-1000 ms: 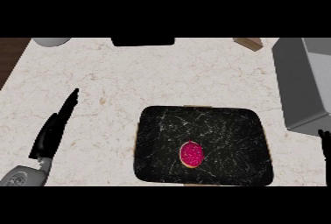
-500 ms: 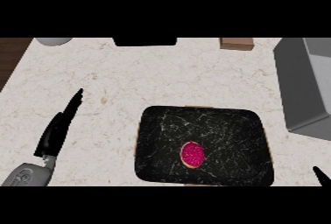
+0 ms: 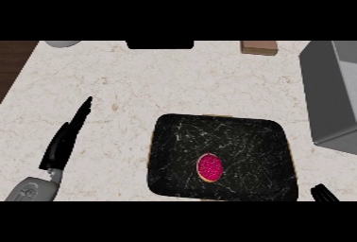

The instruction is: Pick the cupcake from the tray and place it in the cardboard box

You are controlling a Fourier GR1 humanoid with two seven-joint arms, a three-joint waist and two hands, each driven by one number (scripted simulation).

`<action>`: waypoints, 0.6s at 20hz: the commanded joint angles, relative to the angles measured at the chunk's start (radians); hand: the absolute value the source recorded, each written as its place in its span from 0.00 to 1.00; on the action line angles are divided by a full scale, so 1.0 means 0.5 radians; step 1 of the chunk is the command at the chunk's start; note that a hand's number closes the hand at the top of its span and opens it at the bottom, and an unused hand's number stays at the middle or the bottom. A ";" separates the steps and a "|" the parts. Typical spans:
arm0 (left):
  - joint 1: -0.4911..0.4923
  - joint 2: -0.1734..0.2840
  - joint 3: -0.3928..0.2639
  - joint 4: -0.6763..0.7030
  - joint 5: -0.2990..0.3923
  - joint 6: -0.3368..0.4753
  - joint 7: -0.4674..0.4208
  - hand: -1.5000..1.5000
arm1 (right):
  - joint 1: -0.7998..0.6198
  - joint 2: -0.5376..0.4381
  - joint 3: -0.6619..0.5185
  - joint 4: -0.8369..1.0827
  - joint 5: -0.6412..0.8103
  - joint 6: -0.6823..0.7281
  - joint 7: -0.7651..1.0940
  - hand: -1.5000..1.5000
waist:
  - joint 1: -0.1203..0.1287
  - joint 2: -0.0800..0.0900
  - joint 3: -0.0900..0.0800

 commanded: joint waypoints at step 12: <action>0.013 -0.126 0.086 -0.123 -0.155 -0.094 0.141 0.50 | -0.240 0.275 0.478 0.032 0.650 0.192 0.663 0.00 | 0.012 -0.003 0.003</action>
